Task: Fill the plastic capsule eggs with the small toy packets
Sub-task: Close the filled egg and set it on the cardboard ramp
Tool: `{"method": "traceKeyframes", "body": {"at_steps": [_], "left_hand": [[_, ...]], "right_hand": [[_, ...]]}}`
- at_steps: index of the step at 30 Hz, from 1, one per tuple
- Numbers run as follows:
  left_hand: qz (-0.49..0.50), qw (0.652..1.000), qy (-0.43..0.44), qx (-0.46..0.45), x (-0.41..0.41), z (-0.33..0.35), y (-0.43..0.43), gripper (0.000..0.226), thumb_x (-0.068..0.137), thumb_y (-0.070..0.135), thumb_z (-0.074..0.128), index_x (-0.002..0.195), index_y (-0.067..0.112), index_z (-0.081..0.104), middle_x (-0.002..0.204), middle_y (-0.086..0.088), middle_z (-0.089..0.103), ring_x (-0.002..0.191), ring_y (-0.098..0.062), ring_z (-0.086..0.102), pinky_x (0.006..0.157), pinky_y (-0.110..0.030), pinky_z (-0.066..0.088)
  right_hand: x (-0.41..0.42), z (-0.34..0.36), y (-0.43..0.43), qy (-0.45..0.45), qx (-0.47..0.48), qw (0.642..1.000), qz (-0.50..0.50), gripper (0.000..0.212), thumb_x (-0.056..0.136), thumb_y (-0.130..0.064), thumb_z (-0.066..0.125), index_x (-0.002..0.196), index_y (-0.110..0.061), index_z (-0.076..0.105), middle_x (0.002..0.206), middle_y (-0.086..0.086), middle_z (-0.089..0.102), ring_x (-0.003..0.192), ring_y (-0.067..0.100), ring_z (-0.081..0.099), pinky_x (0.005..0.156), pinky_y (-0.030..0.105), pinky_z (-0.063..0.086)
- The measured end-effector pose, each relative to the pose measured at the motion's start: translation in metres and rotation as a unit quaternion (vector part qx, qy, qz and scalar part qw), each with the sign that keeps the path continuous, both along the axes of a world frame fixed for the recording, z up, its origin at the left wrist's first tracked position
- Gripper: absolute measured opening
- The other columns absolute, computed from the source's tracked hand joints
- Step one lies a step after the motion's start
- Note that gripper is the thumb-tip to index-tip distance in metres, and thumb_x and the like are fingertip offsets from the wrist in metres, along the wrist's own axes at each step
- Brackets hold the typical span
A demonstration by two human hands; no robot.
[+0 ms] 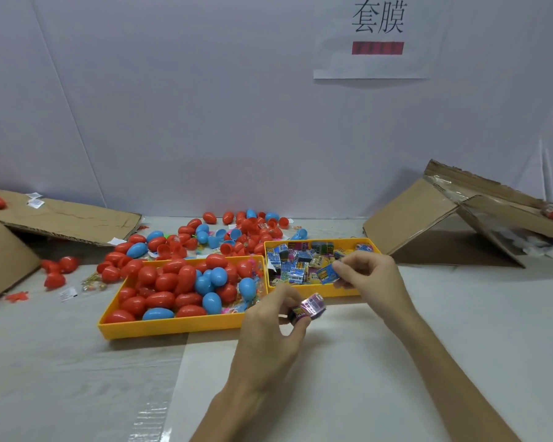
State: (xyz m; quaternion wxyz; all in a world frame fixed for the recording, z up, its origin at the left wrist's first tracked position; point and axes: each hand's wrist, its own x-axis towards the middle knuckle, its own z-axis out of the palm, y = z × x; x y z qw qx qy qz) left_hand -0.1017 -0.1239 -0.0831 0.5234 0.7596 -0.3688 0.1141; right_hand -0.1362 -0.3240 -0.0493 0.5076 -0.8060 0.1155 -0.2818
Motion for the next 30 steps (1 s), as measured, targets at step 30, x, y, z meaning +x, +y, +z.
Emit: {"method": "traceKeyframes", "body": {"at_steps": [30], "left_hand": [[-0.062, 0.937, 0.308, -0.152, 0.008, 0.016, 0.006, 0.011, 0.094, 0.016, 0.069, 0.087, 0.009, 0.075, 0.079, -0.007, 0.077, 0.074, -0.021, 0.076, 0.064, -0.021, 0.058]], "right_hand": [[-0.003, -0.003, 0.038, 0.035, 0.191, 0.957, 0.216, 0.016, 0.076, -0.027, 0.076, 0.084, -0.013, 0.077, 0.076, 0.007, 0.069, 0.074, 0.018, 0.066, 0.071, 0.027, 0.056]]}}
